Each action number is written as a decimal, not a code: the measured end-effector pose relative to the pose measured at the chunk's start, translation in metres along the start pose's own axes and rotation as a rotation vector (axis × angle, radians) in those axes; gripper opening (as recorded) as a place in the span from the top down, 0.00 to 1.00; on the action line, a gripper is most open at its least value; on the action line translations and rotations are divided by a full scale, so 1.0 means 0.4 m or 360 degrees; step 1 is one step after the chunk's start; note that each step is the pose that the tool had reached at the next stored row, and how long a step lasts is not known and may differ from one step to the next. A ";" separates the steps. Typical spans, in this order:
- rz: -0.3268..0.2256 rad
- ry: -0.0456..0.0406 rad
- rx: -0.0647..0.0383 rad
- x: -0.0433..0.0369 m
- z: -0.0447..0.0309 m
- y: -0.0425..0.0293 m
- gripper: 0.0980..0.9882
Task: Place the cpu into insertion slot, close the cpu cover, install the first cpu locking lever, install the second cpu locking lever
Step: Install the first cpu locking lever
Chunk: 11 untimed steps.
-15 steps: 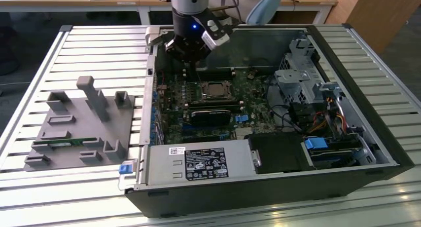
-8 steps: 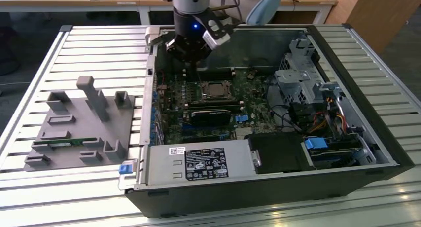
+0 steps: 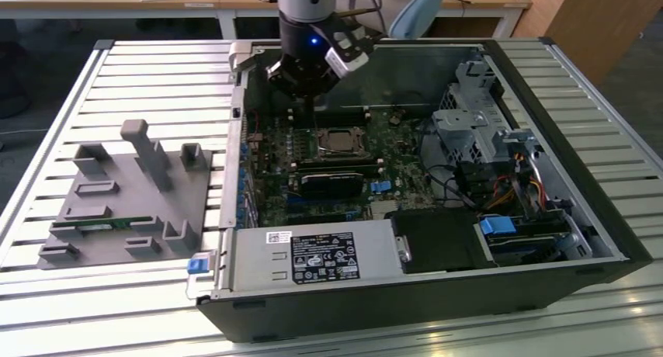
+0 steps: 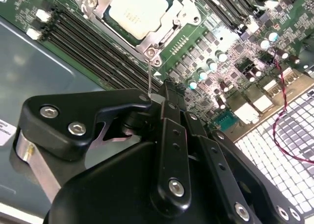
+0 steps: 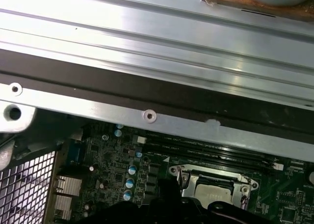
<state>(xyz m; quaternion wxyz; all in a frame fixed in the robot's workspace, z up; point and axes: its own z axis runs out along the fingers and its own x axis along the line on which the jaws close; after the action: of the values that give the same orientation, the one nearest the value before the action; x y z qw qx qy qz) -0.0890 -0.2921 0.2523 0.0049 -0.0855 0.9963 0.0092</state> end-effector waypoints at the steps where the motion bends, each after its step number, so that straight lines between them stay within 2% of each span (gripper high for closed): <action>1: 0.0000 0.0000 0.0000 -0.002 0.000 0.000 0.99; 11: 0.0000 0.0000 0.0000 -0.016 0.000 -0.003 0.99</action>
<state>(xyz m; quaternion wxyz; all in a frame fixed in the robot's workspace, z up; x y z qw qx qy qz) -0.0824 -0.2920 0.2522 0.0049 -0.0855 0.9963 0.0092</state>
